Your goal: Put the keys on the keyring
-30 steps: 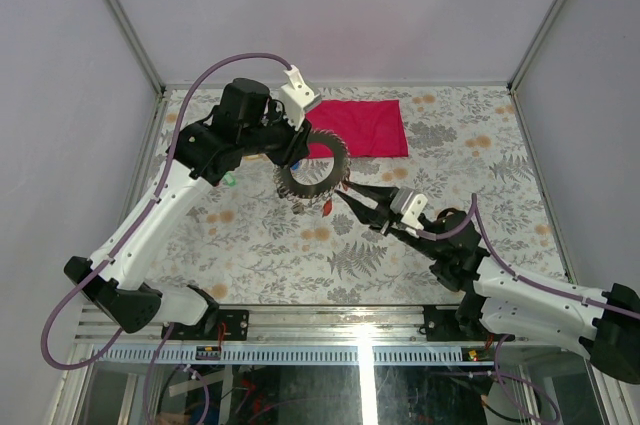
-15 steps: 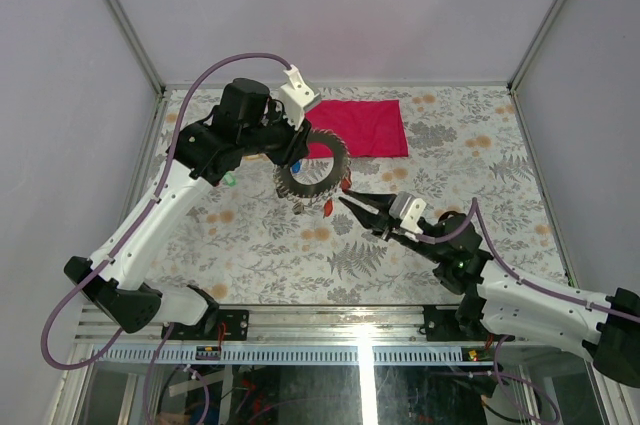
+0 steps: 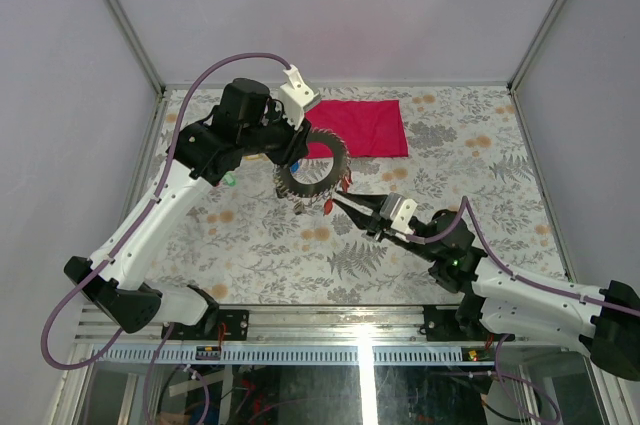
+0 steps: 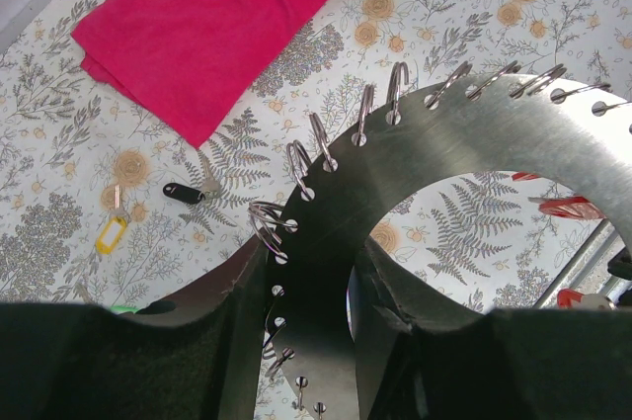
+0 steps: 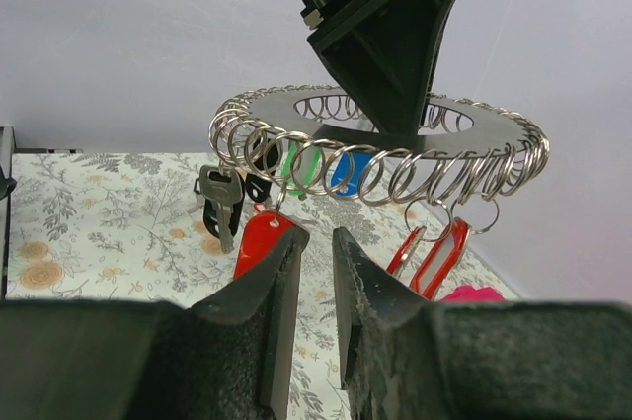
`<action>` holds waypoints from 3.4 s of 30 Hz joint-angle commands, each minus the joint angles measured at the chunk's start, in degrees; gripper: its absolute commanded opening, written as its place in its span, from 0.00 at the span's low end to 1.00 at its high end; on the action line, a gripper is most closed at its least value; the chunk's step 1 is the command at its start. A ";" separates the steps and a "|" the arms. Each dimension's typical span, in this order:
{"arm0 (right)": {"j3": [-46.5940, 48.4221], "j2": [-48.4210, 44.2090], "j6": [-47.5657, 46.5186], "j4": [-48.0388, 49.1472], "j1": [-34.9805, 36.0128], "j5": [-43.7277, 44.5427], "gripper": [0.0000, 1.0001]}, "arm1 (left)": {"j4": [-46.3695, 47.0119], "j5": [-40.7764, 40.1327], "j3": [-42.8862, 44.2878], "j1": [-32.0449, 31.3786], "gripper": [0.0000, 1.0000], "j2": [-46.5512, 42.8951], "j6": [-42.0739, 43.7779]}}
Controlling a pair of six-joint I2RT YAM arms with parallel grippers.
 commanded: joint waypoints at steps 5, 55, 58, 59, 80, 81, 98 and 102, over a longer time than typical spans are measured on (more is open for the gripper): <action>4.15 1.01 -2.43 4.72 0.69 1.00 0.26 | 1.76 0.22 1.29 0.28 0.00 -1.23 -1.22; 2.32 -2.03 -4.13 6.38 1.61 8.78 0.21 | 5.62 -6.01 0.79 0.62 0.00 -1.75 -8.72; 2.98 -1.34 -4.08 6.29 1.96 8.21 0.20 | 5.59 -6.03 0.63 0.63 0.00 -1.88 -8.78; 3.14 -0.95 -4.08 6.52 2.04 8.10 0.20 | 5.54 -6.04 0.67 0.68 0.00 -1.84 -8.77; 5.14 1.81 -5.64 9.27 2.52 8.74 0.23 | 5.65 -5.17 0.21 0.67 0.00 -1.97 -8.57; 5.18 1.92 -5.65 9.36 2.51 8.78 0.23 | 5.70 -5.17 0.23 0.67 0.00 -1.93 -8.47; 5.71 3.09 -5.67 10.45 2.52 8.94 0.31 | 5.58 -4.83 0.24 0.67 0.00 -1.77 -8.24; 5.75 3.31 -5.79 11.19 2.51 9.63 0.30 | 5.63 -4.76 0.06 0.66 0.00 -1.87 -8.19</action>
